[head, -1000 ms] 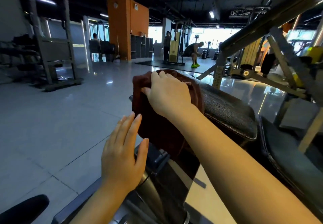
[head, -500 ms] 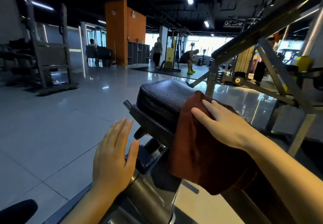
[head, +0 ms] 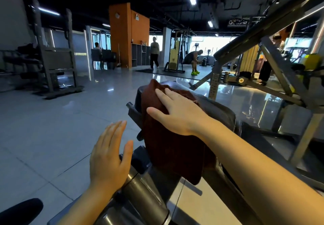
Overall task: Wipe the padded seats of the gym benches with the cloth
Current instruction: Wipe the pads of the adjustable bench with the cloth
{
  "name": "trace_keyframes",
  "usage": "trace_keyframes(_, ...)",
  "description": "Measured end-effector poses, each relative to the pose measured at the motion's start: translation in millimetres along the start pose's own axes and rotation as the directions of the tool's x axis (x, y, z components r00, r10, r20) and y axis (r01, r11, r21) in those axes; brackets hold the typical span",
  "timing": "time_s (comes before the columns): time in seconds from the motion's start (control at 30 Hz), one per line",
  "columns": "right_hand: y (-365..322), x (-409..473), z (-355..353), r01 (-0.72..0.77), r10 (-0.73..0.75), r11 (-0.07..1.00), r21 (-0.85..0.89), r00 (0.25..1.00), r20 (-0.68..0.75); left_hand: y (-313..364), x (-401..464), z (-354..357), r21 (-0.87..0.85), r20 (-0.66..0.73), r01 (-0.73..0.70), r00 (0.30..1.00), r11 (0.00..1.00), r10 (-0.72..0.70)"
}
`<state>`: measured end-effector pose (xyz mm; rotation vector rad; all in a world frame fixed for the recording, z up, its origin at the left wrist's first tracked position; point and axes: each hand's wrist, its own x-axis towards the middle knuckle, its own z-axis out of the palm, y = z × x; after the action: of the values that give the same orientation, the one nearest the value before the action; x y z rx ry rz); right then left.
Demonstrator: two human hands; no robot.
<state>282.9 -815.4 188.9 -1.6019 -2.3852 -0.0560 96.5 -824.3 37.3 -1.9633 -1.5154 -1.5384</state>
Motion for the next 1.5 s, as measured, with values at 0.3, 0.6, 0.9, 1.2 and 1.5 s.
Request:
trace_keyframes(0.3,43,-59,-7,-0.250,0.251,0.968,0.037,0.967,-0.034,4,-2,-2,-0.025,0.037,0.014,0.999,1.000,-0.013)
trace_keyframes(0.6,29,-43,11,-0.180,0.164,0.972,-0.153,0.980,-0.110,5,-4,0,-0.011,0.037,-0.028,0.999,1.000,0.028)
trace_keyframes(0.9,-31,44,21,-0.294,0.258,0.946,-0.139,0.938,-0.230,3,-3,1,-0.042,-0.040,0.015,0.999,0.999,-0.017)
trace_keyframes(1.2,-7,-30,20,-0.117,0.058,0.966,-0.230,0.967,-0.246,-3,-3,-4,-0.038,0.046,-0.100,0.994,0.994,0.102)
trace_keyframes(1.5,5,-49,18,-0.289,0.222,0.923,-0.253,0.939,-0.263,1,-6,1,-0.014,0.009,-0.142,0.990,0.990,0.142)
